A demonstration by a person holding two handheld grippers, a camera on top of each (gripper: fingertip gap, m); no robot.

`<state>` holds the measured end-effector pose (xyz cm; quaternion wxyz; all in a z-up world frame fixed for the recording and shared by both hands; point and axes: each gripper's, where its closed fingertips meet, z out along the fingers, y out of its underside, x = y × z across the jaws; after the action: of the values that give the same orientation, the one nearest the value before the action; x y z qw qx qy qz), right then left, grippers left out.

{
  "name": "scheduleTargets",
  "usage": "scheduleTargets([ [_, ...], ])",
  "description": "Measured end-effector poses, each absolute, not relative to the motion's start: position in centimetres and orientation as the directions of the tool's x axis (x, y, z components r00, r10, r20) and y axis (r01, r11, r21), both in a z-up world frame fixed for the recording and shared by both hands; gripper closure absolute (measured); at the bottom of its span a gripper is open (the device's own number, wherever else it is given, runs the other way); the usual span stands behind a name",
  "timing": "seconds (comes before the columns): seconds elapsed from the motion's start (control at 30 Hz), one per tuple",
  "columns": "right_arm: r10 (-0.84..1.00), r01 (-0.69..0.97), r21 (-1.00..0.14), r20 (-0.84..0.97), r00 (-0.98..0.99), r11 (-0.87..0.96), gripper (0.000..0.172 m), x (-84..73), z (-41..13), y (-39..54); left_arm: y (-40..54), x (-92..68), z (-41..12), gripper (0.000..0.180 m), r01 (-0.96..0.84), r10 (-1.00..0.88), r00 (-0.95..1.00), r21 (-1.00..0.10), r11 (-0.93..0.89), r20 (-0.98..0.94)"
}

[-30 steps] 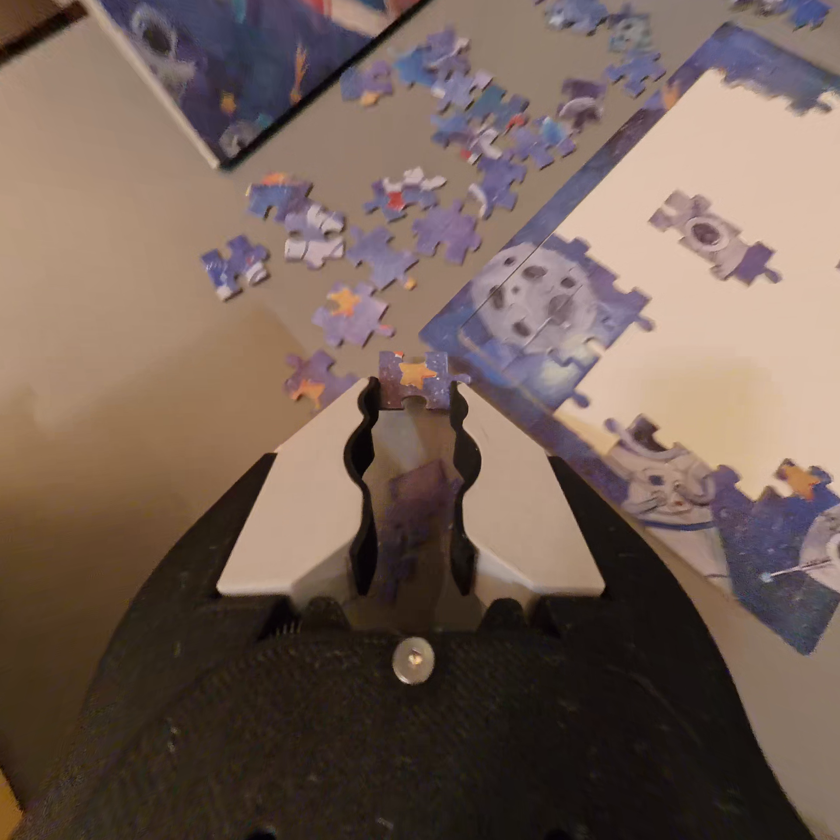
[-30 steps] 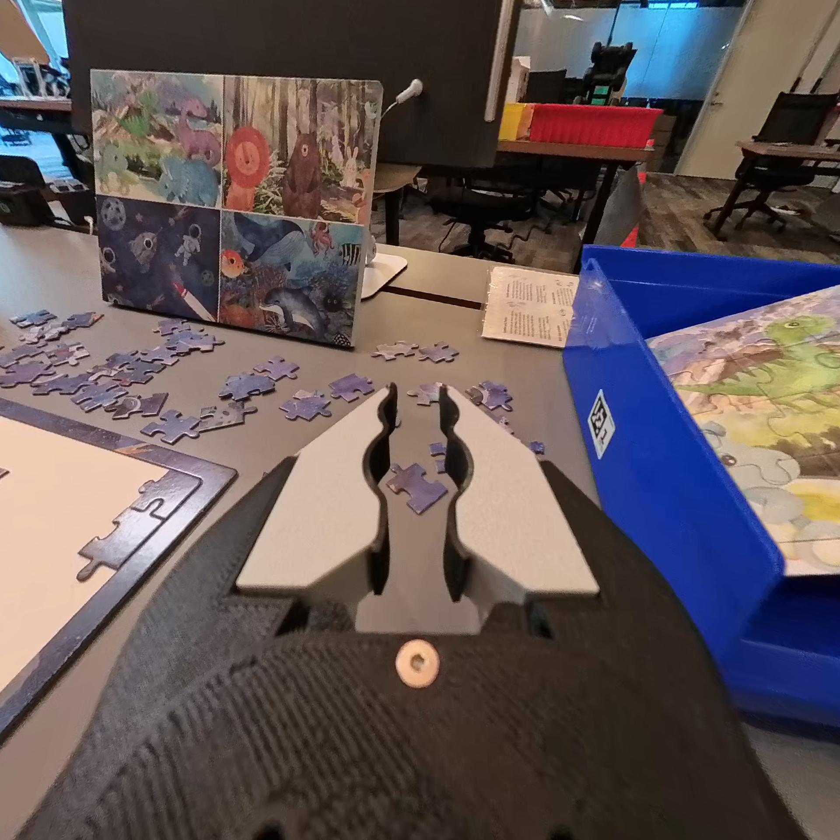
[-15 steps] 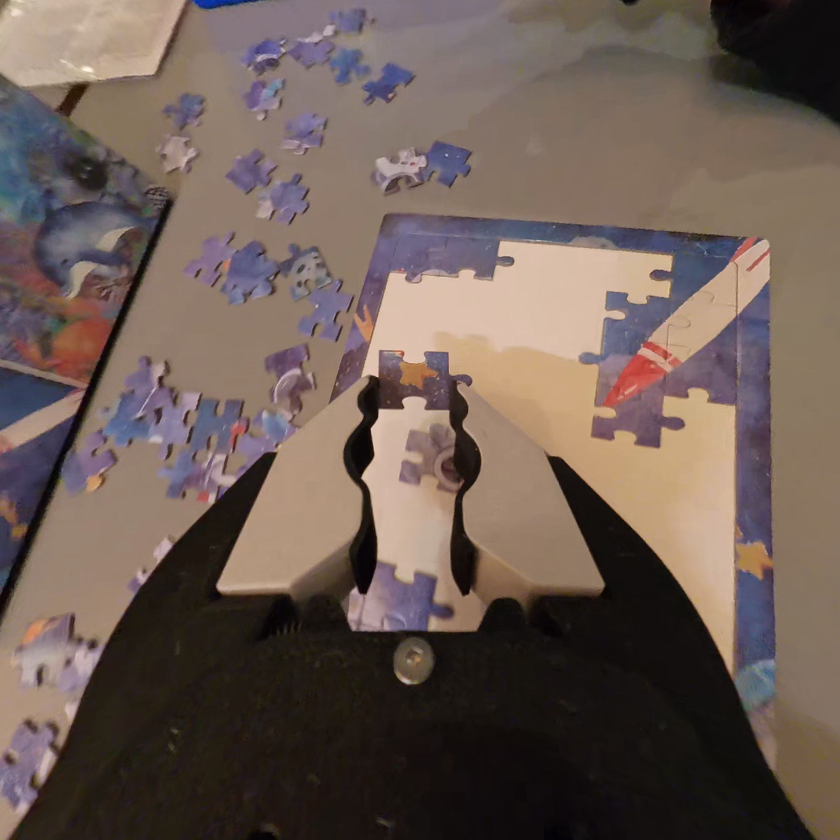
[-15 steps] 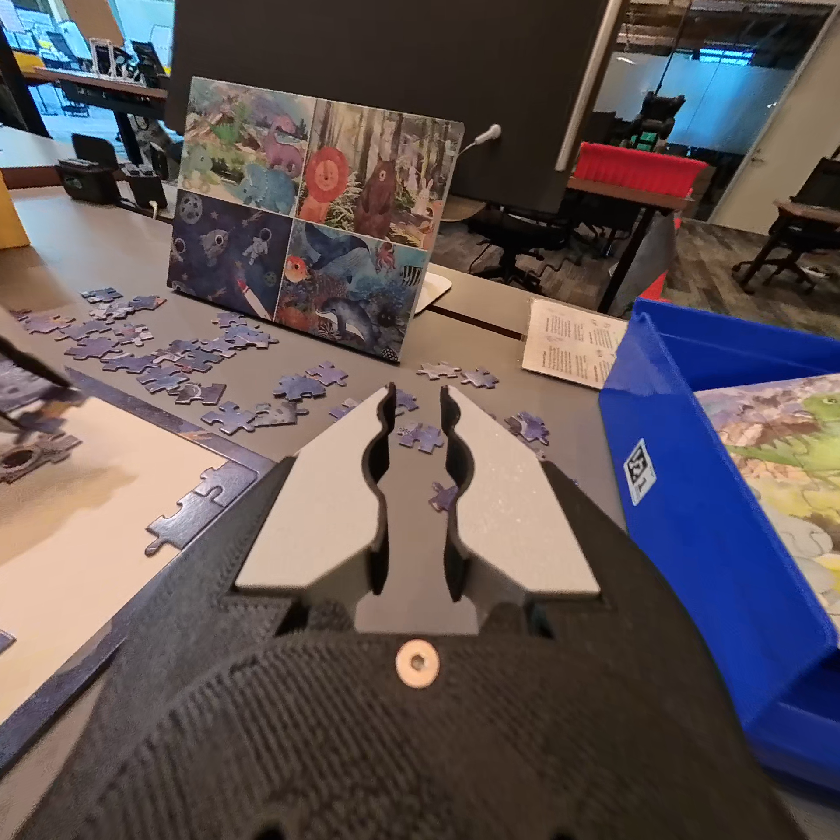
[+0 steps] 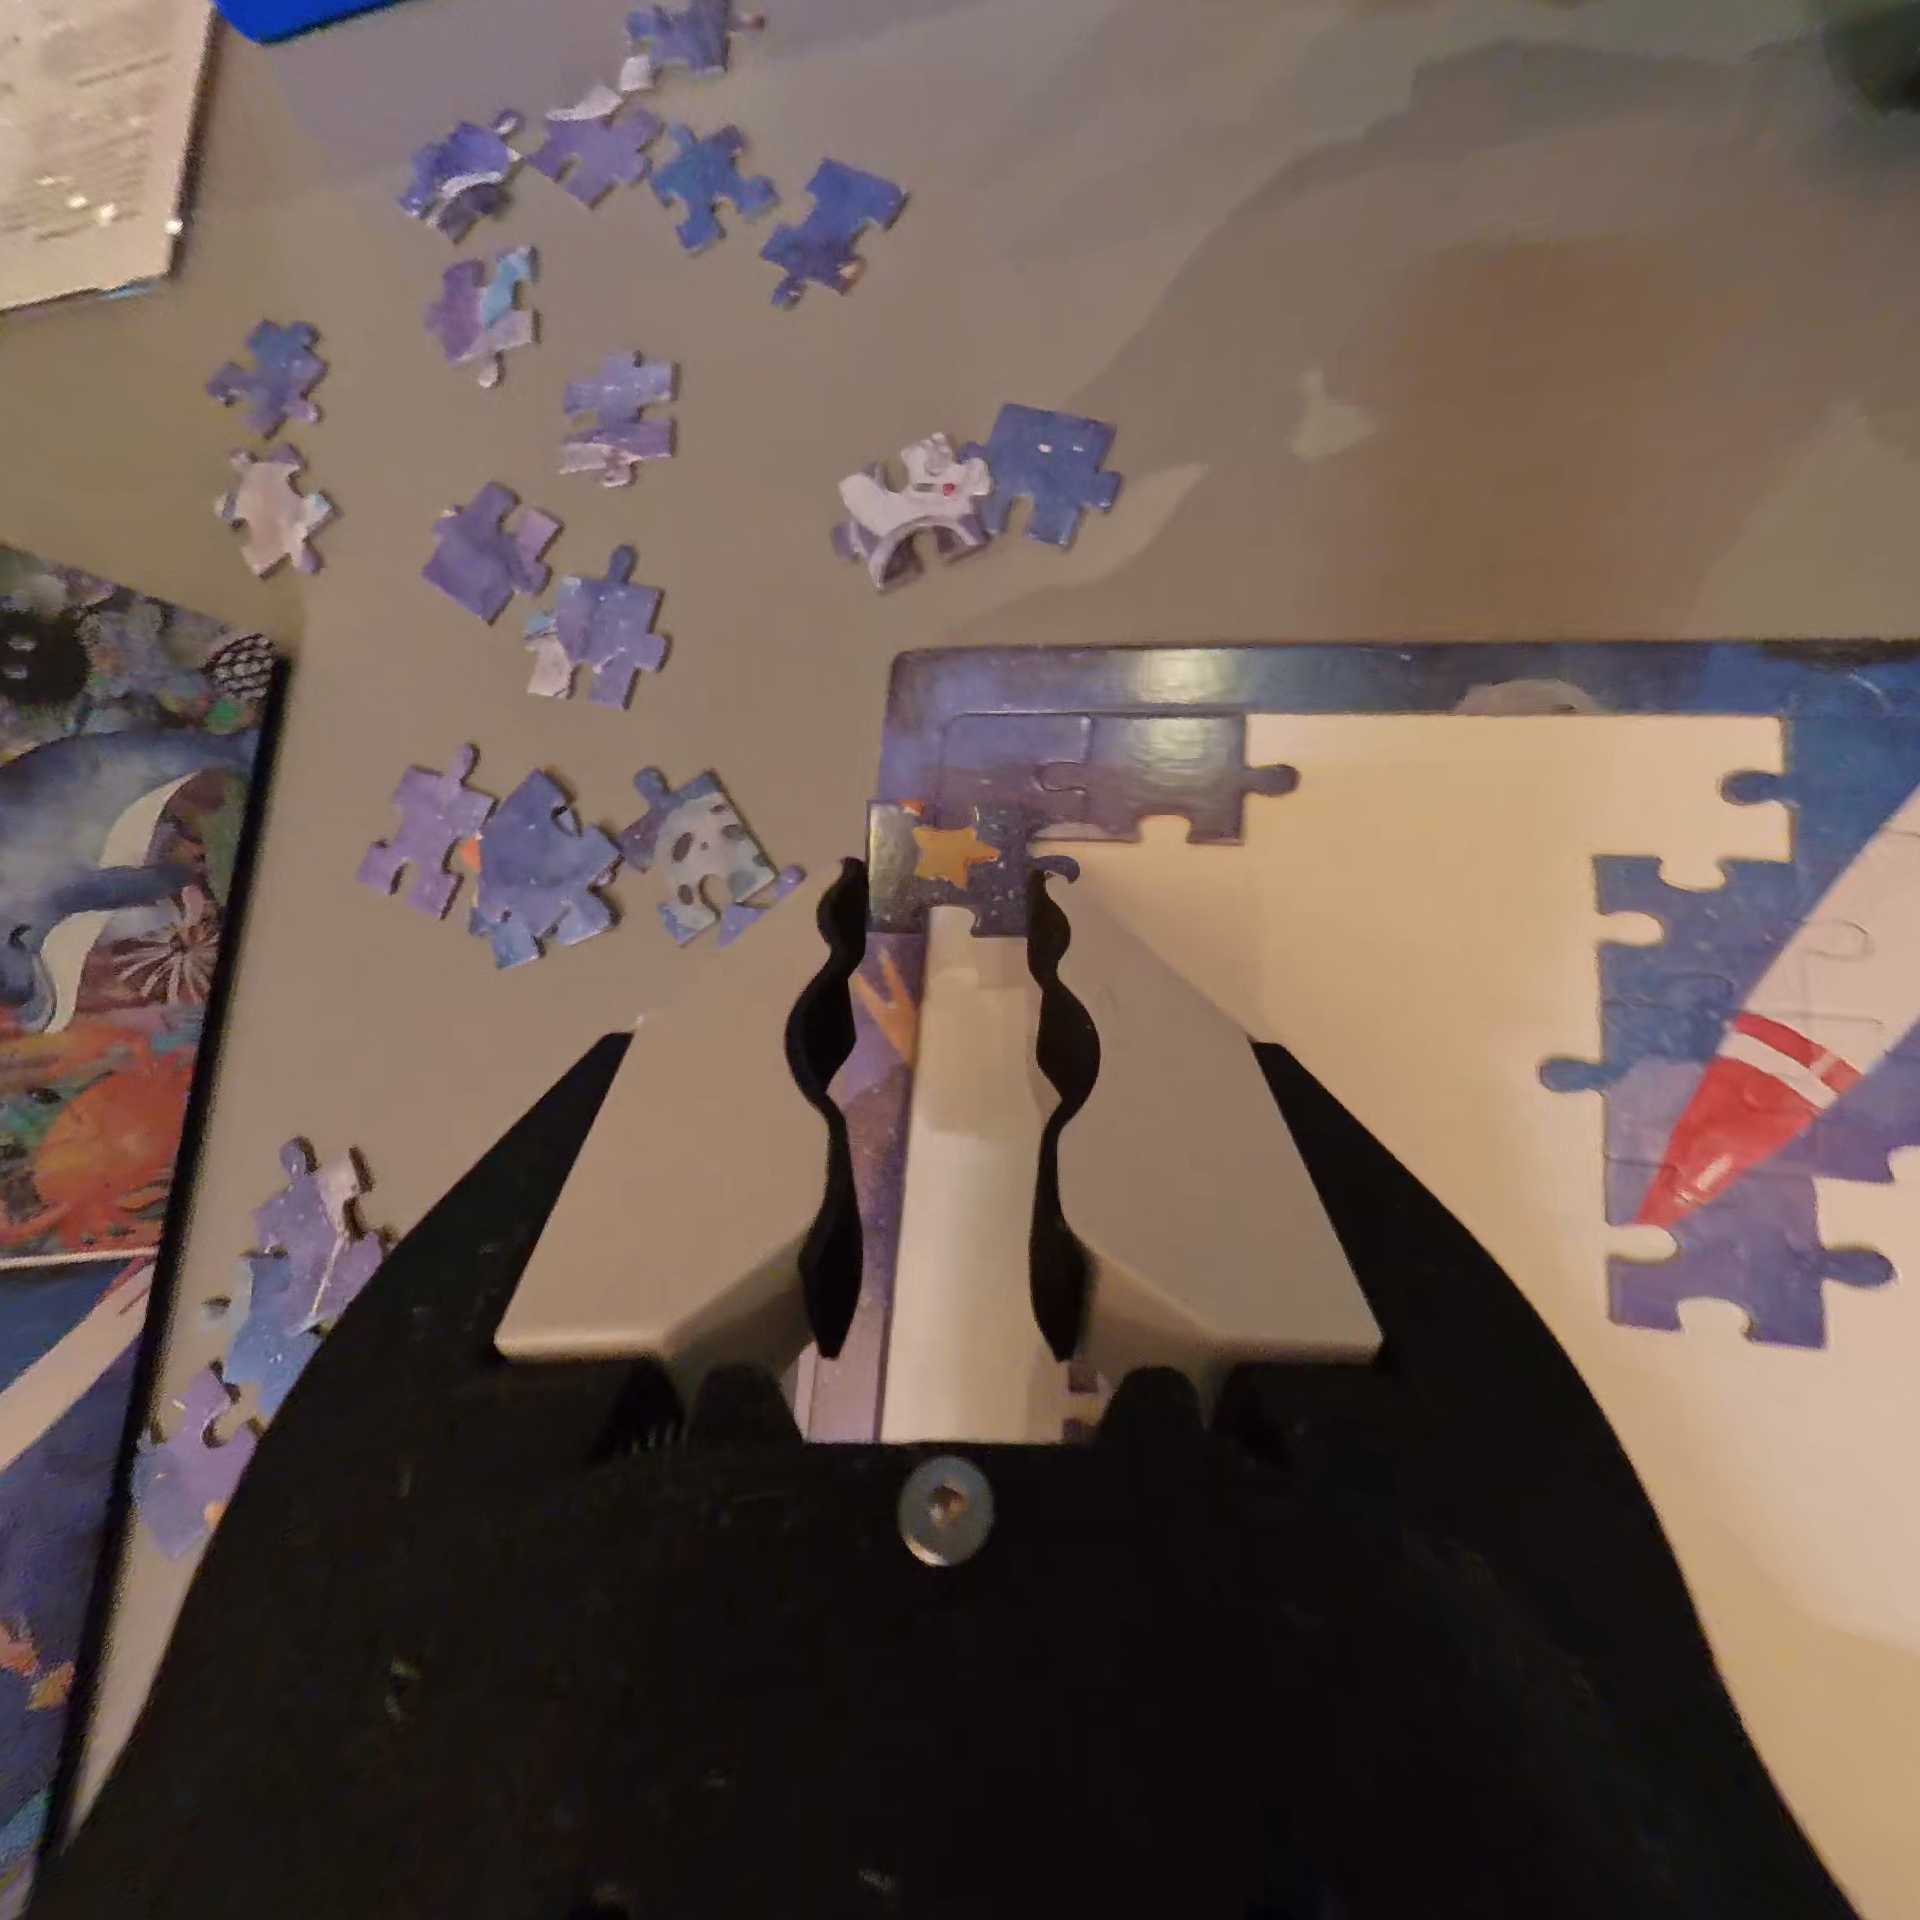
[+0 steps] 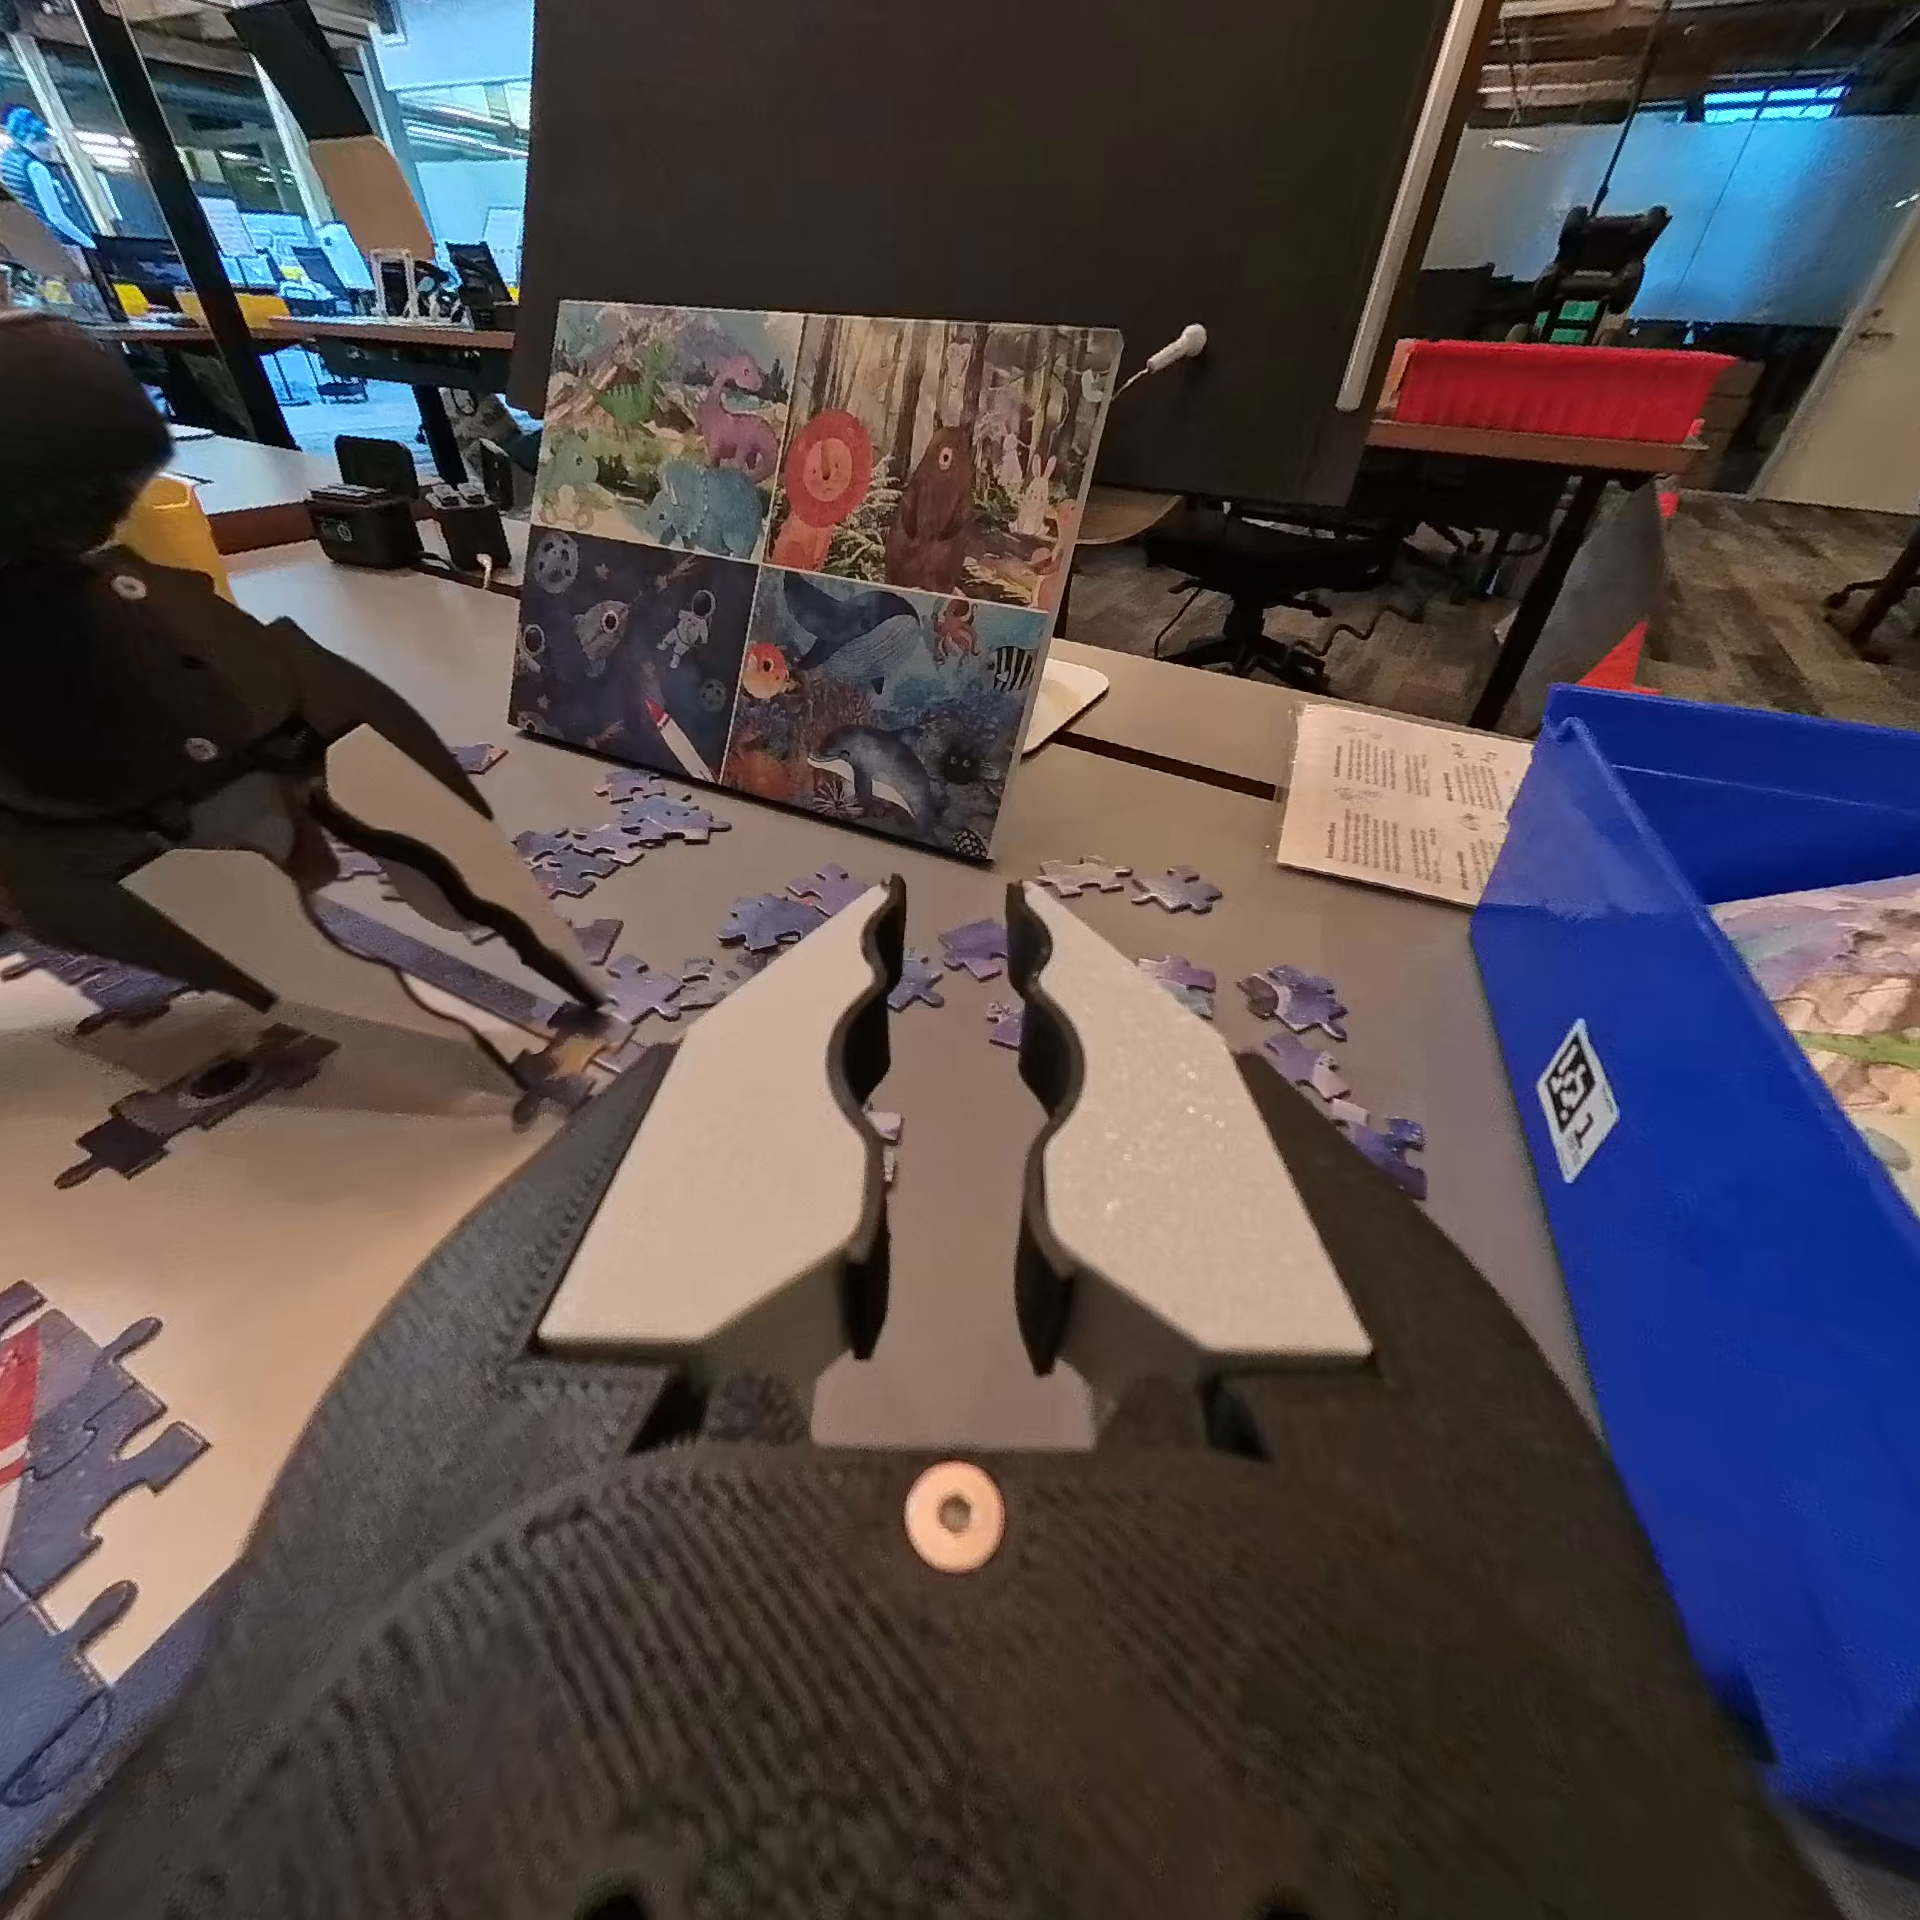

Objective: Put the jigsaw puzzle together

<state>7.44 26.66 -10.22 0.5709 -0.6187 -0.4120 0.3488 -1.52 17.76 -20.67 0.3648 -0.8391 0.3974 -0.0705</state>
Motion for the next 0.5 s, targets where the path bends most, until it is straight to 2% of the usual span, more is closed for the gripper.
scheduleTargets([
  [0.13, 0.897, 0.154, -0.988, 0.067, 0.437, -0.001, 0.154, 7.6, -10.8, 27.2, 17.9, -2.1, -20.6, 0.151, -0.586, -0.682, 0.706, -0.698, -0.412, -0.19],
  [0.5, 0.91, 0.117, -0.993, 0.024, 0.413, -0.027, 0.154, 7.4, -10.6, 26.6, 17.3, -2.3, -20.0, 0.151, -0.581, -0.692, 0.695, -0.719, -0.381, -0.195],
])
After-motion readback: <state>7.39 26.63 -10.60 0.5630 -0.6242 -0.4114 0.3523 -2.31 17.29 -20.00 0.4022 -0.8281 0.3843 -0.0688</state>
